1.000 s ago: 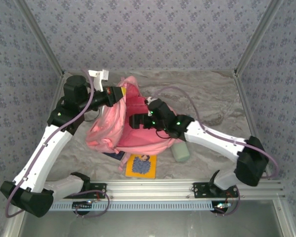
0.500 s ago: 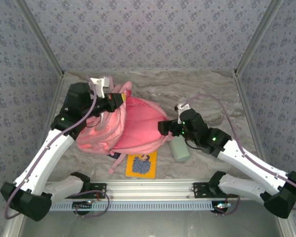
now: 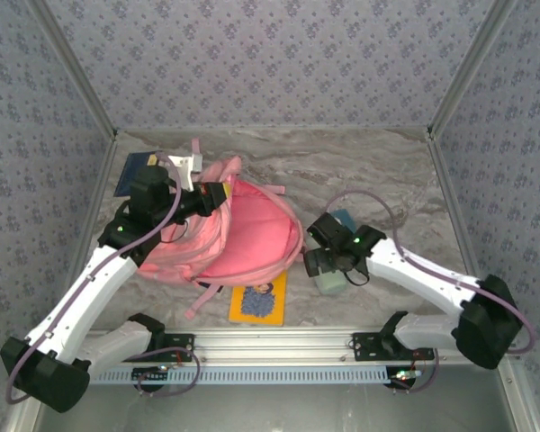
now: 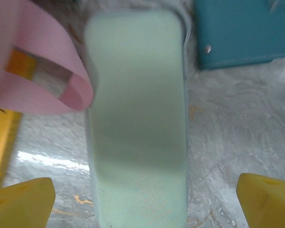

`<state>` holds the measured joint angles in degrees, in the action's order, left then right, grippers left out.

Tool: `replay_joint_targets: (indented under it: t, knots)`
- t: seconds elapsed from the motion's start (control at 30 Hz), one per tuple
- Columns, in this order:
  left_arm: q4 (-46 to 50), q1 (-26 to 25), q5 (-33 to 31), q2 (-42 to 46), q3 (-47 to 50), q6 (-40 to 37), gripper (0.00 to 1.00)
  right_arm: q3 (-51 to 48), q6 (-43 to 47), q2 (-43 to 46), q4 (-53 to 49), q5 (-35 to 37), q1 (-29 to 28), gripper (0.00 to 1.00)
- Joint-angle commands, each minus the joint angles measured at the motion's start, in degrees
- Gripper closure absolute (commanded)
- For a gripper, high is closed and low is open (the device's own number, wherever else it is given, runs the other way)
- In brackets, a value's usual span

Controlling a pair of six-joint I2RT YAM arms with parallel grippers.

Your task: Pack the student bag

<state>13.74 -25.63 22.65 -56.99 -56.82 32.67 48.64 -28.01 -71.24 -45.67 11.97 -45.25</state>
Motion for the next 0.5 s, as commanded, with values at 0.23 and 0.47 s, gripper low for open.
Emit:
replay_joint_targets:
  t: [0.23, 0.47]
  knots:
    - [-3.1, -0.6, -1.3, 2.0, 0.5, 0.0, 1.00, -1.7, 3.3, -9.0, 3.4, -6.6, 1.7, 0.00]
    - [-3.0, -0.8, -1.2, 2.0, 0.5, -0.1, 1.00, -2.1, 3.5, -14.7, 5.8, -6.8, 1.7, 0.00]
